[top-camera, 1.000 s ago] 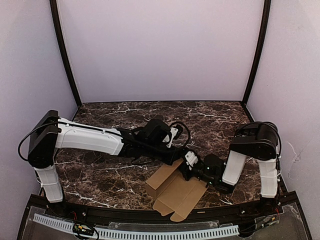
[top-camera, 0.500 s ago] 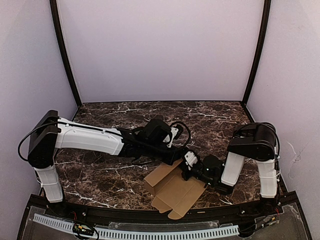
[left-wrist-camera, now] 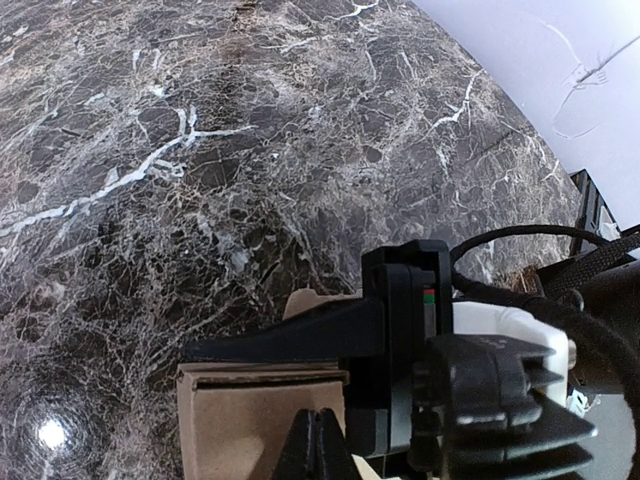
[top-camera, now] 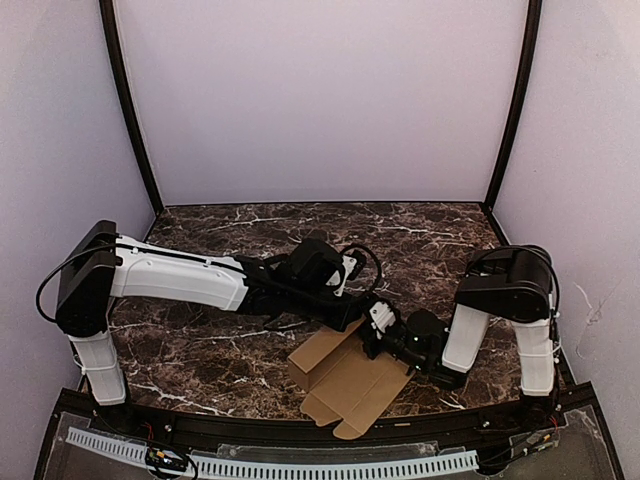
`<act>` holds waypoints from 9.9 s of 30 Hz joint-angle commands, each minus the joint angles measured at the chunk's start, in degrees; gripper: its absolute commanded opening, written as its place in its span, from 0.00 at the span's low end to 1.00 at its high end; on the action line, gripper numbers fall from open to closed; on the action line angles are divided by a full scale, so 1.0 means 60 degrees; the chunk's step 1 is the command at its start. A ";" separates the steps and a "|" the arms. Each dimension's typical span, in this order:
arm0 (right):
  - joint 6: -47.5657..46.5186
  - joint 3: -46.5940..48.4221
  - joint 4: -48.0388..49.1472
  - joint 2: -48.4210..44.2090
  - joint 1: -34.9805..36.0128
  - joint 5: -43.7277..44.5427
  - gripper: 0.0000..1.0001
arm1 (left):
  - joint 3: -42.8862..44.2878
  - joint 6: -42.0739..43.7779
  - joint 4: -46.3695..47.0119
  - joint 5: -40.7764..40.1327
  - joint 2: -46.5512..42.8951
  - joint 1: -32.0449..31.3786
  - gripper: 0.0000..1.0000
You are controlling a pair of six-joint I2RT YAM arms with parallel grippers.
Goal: Fold the paper box
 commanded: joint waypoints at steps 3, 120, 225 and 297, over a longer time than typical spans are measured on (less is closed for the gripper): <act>0.0031 0.0161 0.0535 0.0111 0.0081 0.0369 0.00 | -0.0106 -0.0080 -0.0795 -0.0063 0.0138 -0.0071 0.01; 0.3307 -0.0972 -1.3450 -1.1053 -0.0840 -0.3494 0.51 | -0.1191 0.1433 -0.1627 -0.2145 -0.0995 0.0455 0.01; 1.3020 -0.2420 -0.6713 -0.4933 0.1328 -0.3437 0.70 | -0.6855 -0.3642 0.0756 0.0225 -0.6629 0.0836 0.74; 1.3537 -0.0815 -0.4958 -0.4185 0.1699 -0.1608 0.76 | -0.8132 -0.4569 0.2245 0.0439 -0.6939 0.0676 0.69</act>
